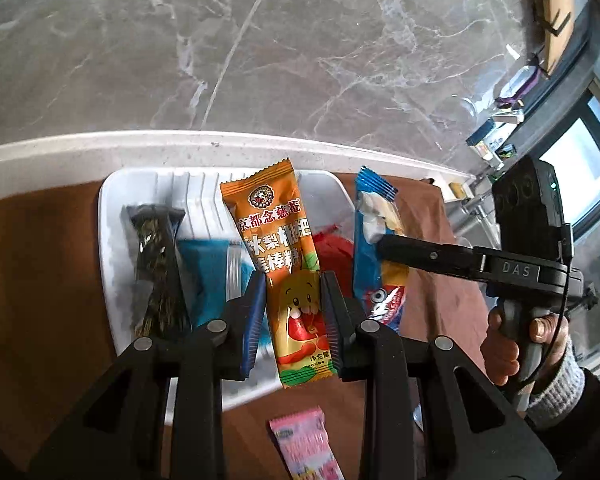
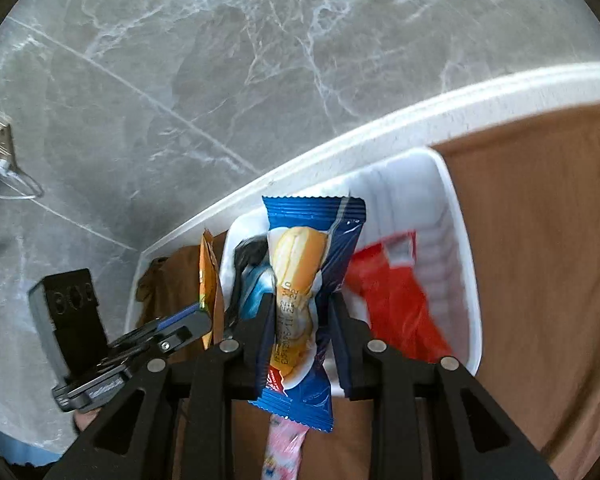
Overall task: Organize snacks
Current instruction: 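Place both bars into the white tray and open both tools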
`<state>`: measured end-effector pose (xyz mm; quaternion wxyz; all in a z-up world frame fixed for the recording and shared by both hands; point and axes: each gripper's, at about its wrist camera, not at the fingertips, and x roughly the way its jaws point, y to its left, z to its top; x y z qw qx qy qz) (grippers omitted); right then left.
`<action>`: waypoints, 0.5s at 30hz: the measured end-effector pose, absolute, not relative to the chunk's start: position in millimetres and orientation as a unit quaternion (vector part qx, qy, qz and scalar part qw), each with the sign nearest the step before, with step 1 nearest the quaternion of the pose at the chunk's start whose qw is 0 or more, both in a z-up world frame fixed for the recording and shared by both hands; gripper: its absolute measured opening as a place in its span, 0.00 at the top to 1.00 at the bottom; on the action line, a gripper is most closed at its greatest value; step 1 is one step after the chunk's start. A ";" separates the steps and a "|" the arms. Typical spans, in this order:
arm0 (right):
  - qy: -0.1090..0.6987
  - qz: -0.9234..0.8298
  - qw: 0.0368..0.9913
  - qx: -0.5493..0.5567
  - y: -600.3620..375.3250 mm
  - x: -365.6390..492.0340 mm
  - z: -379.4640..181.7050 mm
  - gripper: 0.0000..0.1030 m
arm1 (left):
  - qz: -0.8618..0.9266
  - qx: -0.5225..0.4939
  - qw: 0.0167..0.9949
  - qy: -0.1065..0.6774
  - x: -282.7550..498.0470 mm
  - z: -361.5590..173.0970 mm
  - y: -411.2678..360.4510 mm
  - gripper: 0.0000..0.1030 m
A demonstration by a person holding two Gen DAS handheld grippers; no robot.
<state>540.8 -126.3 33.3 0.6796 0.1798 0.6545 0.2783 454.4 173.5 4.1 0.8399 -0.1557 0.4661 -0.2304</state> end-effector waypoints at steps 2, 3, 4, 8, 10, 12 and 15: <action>0.653 0.271 0.692 0.148 -120.4 546.2 28.7 0.70 | -0.228 -0.151 0.837 0.474 463.3 -2.7 167.2 0.73; 0.652 0.267 0.697 0.136 -118.0 547.6 27.1 0.70 | -0.221 -0.149 0.837 0.478 467.9 -6.1 166.5 0.71; 0.650 0.268 0.700 0.128 -115.6 548.9 25.8 0.70 | -0.213 -0.146 0.838 0.481 471.3 -9.4 165.9 0.70; 0.638 0.263 0.717 0.098 -113.7 549.1 28.7 0.69 | -0.202 -0.144 0.840 0.482 476.2 -14.4 168.0 0.65; 0.634 0.267 0.719 0.102 -116.0 546.4 33.6 0.69 | -0.201 -0.137 0.845 0.477 474.3 -13.5 171.0 0.65; 0.629 0.269 0.722 0.104 -116.6 541.7 39.4 0.69 | -0.194 -0.129 0.850 0.473 469.6 -11.4 174.4 0.64; 0.622 0.277 0.725 0.106 -120.3 530.4 52.7 0.69 | -0.191 -0.127 0.856 0.463 459.6 -4.7 182.2 0.62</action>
